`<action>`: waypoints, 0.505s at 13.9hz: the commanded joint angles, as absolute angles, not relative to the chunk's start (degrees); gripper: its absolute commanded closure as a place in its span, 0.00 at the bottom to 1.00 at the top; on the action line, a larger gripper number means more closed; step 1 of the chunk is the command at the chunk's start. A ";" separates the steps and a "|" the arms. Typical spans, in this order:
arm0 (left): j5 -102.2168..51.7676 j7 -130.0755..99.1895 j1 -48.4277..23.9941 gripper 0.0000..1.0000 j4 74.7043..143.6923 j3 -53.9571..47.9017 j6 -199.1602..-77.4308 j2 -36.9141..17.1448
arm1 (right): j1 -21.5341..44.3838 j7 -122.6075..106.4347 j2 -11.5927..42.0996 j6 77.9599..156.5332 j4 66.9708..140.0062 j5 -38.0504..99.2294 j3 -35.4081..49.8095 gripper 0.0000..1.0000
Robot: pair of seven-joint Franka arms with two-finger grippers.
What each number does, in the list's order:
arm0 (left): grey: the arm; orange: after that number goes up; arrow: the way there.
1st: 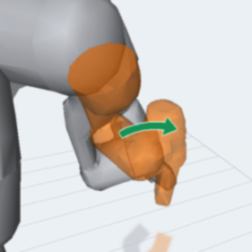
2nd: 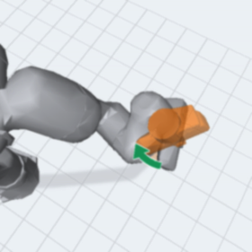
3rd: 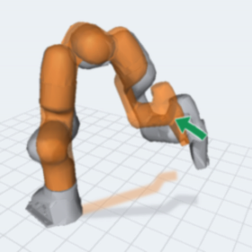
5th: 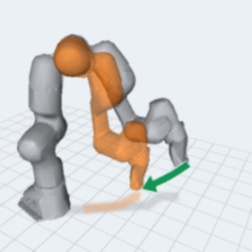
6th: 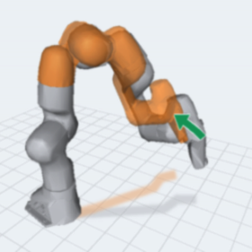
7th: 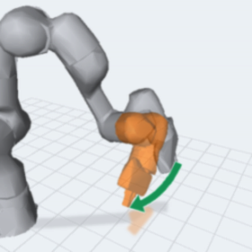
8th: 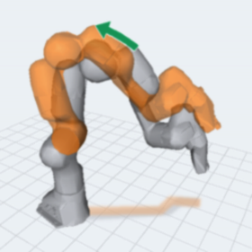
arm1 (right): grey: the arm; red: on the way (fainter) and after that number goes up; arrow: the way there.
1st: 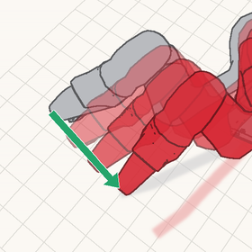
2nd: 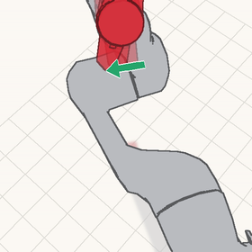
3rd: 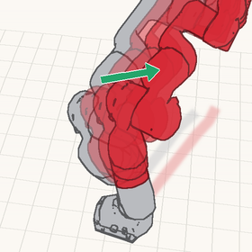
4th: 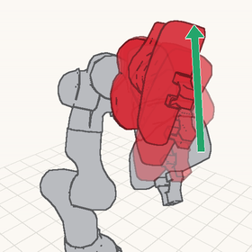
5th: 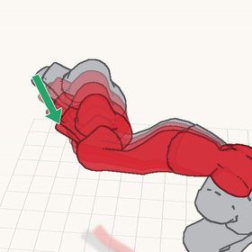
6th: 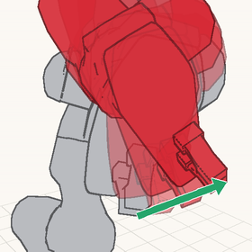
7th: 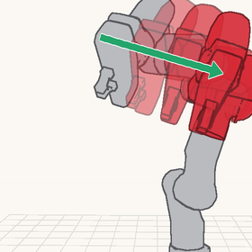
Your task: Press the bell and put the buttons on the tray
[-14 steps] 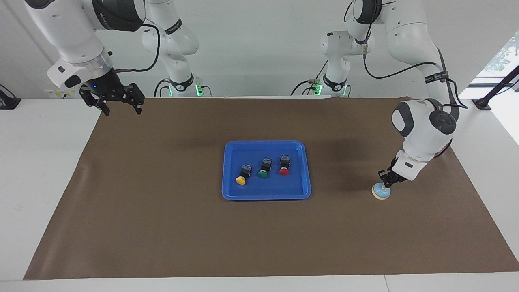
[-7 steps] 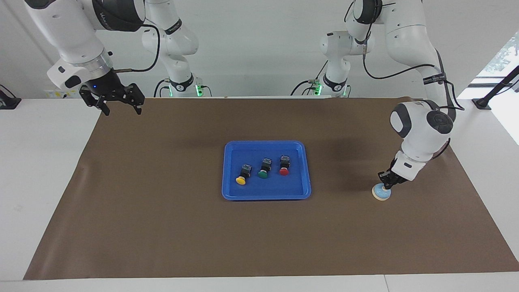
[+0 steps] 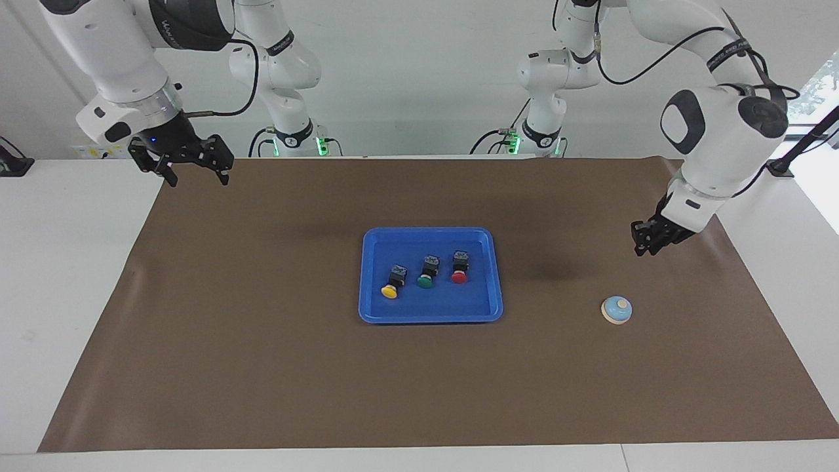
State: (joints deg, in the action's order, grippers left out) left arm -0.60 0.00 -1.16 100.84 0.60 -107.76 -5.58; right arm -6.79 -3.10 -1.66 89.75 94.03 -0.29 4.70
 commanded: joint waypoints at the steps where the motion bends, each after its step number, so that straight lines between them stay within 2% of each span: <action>1: 0.18 -0.70 -1.49 0.00 101.60 0.70 -102.50 -0.10 | -7.03 -3.34 -2.64 89.30 95.01 0.62 4.75 0.00; 3: 0.18 -0.88 -1.15 0.00 101.78 0.79 -98.28 2.10 | -7.03 -3.34 -2.64 89.30 95.01 0.62 4.75 0.00; 7: 0.44 -0.18 -1.58 0.00 98.37 0.35 -95.38 1.41 | -7.03 -3.43 -2.64 89.30 95.01 0.62 4.75 0.00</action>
